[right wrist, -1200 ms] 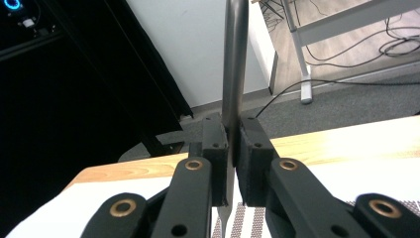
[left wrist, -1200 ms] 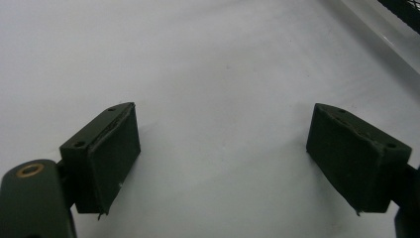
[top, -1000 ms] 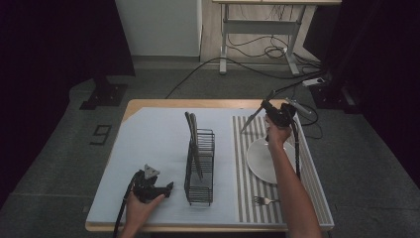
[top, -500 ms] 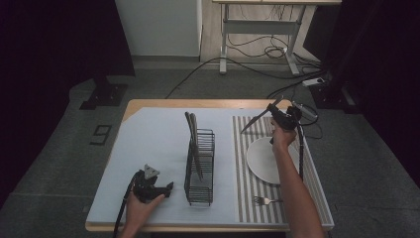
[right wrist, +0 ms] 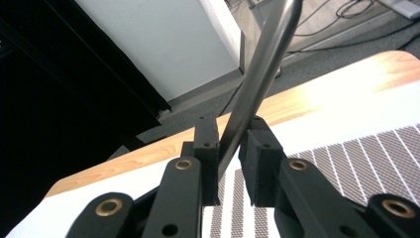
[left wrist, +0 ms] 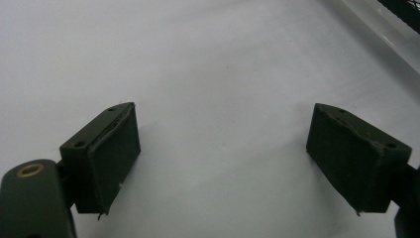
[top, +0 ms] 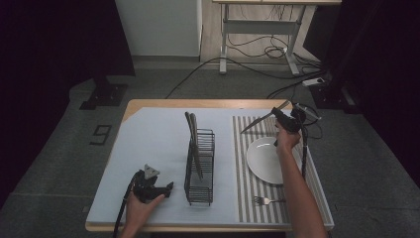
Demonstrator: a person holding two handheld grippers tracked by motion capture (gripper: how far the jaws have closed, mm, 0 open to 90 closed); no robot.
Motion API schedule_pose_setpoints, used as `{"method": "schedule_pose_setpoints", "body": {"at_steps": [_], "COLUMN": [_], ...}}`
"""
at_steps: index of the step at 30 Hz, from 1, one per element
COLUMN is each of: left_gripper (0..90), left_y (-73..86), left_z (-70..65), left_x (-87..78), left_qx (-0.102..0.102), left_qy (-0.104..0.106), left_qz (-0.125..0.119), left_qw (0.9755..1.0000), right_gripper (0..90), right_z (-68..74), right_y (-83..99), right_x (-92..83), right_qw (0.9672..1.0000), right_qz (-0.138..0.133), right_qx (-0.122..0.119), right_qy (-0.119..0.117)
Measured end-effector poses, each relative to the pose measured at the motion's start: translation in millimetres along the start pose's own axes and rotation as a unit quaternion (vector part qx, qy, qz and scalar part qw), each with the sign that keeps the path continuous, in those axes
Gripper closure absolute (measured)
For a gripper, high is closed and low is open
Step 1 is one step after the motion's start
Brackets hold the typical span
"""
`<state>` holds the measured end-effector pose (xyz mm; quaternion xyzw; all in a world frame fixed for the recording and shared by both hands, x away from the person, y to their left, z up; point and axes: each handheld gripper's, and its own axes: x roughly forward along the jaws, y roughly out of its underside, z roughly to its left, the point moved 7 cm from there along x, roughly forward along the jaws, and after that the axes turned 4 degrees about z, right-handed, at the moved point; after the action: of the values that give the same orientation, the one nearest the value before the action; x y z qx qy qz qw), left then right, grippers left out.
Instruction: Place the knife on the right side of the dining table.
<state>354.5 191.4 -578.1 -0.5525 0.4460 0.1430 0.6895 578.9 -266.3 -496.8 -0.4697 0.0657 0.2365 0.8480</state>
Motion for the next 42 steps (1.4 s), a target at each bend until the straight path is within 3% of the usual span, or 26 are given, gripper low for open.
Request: {"method": "schedule_pose_setpoints", "body": {"at_steps": [23,42], "left_gripper": [13.0,13.0], "left_y": [0.0,0.0], "left_z": [0.0,0.0], "left_x": [0.0,0.0], "left_qx": [0.0,0.0], "left_qy": [0.0,0.0], "left_qz": [0.0,0.0], "left_qw": [1.0,1.0], "right_gripper": [71.9,69.9], "right_z": [-37.7,-49.8], "right_y": [14.4,22.1], "right_x": [2.5,5.5], "right_qw": [0.9968,0.9927], "right_qz": [0.036,0.054], "right_qx": [0.057,0.09], "right_qy": [0.043,0.058]}}
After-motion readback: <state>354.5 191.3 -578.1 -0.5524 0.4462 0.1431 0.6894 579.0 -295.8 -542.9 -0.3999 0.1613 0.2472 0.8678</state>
